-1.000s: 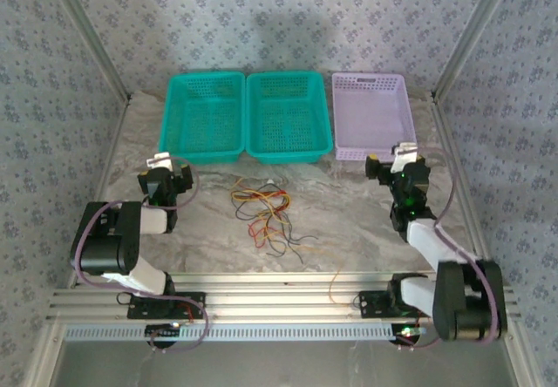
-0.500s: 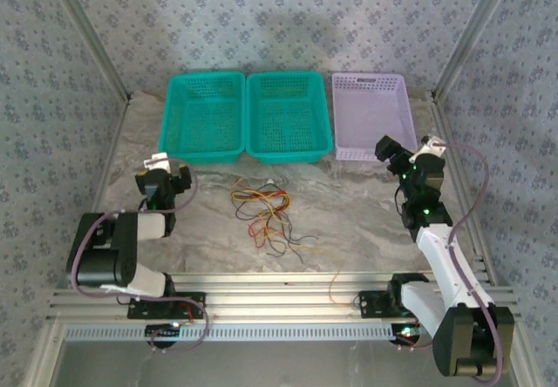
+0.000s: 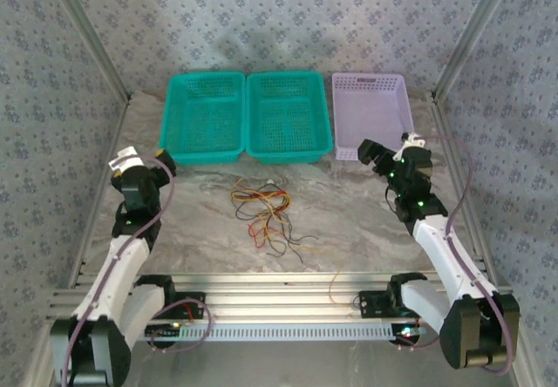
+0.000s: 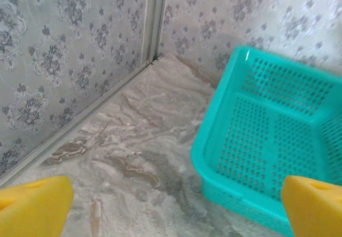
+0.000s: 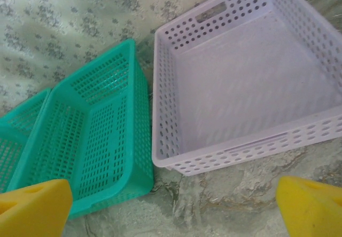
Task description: Untangle the cables
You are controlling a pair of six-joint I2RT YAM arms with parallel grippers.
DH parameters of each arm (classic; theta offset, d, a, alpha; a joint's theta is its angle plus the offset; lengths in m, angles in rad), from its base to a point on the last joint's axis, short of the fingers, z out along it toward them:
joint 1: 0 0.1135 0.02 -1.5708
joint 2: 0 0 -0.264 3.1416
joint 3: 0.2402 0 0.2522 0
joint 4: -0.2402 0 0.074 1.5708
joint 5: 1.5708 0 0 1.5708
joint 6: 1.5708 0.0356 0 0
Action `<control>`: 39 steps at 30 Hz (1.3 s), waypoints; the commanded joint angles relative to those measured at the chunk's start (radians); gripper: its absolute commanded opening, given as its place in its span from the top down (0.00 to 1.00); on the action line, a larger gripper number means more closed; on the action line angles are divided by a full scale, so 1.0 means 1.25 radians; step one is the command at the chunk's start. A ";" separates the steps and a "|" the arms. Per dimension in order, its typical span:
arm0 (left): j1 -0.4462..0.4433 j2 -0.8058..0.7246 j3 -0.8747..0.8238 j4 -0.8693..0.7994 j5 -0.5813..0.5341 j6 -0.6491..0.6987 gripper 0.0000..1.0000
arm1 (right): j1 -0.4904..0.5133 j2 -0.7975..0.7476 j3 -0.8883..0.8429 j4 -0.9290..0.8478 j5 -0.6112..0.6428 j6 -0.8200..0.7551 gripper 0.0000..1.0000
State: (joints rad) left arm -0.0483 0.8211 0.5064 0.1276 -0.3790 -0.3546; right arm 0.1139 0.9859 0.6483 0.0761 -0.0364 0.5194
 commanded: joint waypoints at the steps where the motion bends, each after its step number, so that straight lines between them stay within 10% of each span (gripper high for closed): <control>1: -0.014 -0.045 0.058 -0.200 0.008 -0.117 0.00 | 0.021 0.017 0.042 -0.031 -0.027 -0.034 0.00; 6: -0.035 -0.076 0.102 -0.321 0.019 -0.327 0.00 | 0.065 0.037 0.060 -0.040 -0.052 -0.058 0.00; 24: -0.134 0.000 0.155 -0.487 0.267 -0.293 0.09 | 0.351 0.244 0.184 -0.165 -0.167 -0.154 0.13; 39: -0.337 0.051 0.105 -0.463 0.205 -0.277 0.14 | 0.527 0.350 0.140 -0.198 -0.176 -0.207 0.28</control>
State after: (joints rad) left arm -0.4408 0.8616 0.6376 -0.4648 -0.0978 -0.7238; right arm 0.7231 1.4059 0.8448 -0.1513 -0.2802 0.2867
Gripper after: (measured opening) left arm 0.862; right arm 0.719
